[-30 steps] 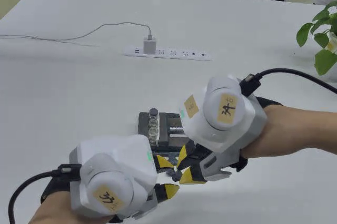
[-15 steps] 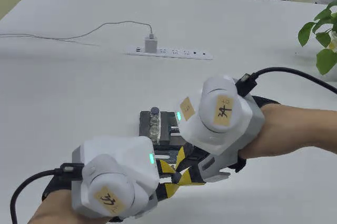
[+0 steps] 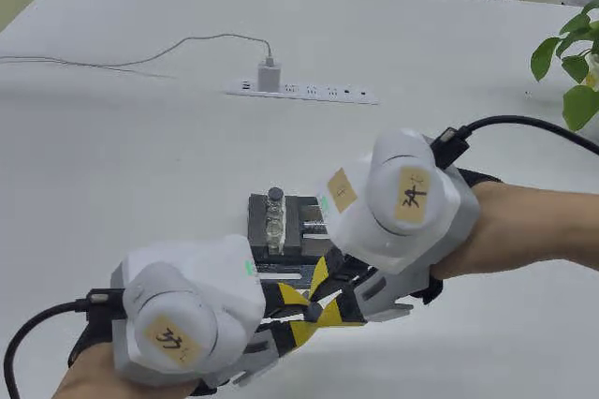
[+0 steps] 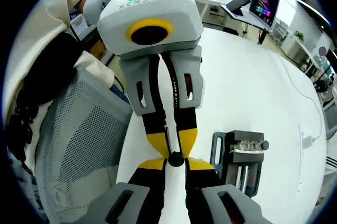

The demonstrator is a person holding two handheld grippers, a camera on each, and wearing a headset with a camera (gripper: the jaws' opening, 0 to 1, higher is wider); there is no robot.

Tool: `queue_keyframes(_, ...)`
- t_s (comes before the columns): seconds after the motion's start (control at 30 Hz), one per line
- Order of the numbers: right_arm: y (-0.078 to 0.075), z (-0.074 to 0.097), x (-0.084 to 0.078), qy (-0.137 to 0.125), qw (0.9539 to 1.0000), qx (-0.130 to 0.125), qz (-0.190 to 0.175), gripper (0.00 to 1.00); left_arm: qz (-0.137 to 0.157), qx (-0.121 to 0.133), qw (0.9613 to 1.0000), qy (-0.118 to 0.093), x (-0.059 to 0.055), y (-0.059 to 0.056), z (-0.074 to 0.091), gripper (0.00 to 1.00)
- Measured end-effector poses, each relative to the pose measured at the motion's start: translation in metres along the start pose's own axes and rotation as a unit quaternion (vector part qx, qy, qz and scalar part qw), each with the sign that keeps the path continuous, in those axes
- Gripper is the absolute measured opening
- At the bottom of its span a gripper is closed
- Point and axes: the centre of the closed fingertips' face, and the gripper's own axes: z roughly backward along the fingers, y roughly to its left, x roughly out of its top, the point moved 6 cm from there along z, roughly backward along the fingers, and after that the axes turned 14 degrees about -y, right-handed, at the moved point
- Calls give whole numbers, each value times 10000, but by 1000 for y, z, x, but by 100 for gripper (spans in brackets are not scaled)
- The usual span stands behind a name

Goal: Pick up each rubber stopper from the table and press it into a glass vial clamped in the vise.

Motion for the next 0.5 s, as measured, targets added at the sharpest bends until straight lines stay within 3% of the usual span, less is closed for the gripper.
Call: queue_keyframes(0.5, -3, 10, -1, -221, 9994, -163, -189, 9, 50, 101, 9997, -209, 7, 2, 0, 4)
